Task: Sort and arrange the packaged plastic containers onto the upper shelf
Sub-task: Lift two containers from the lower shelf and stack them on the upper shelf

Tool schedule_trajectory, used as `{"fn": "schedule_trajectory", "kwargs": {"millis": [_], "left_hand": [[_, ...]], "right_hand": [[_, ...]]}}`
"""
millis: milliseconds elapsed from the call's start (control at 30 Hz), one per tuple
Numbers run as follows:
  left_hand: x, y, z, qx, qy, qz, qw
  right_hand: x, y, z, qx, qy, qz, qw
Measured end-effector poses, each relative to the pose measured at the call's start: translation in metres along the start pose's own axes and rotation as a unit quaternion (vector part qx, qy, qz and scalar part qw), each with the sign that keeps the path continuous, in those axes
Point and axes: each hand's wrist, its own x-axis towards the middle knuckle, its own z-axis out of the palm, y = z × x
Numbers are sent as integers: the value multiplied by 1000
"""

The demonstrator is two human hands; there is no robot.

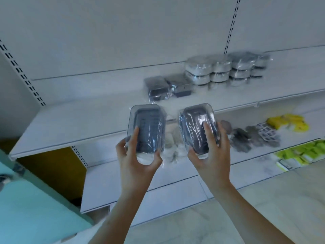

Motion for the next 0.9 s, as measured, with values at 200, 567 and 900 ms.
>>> {"fn": "schedule_trajectory", "kwargs": {"millis": [200,567,900], "left_hand": [[109,24,53,28,52,16,998],[248,11,153,184,120,-73,973],[237,-8,144,138,44,-50,988]], "right_hand": [[103,23,16,-17,10,-14,1000],[280,51,102,-116,-102,-105,982],[314,82,99,-166,-308,-229,908]]}}
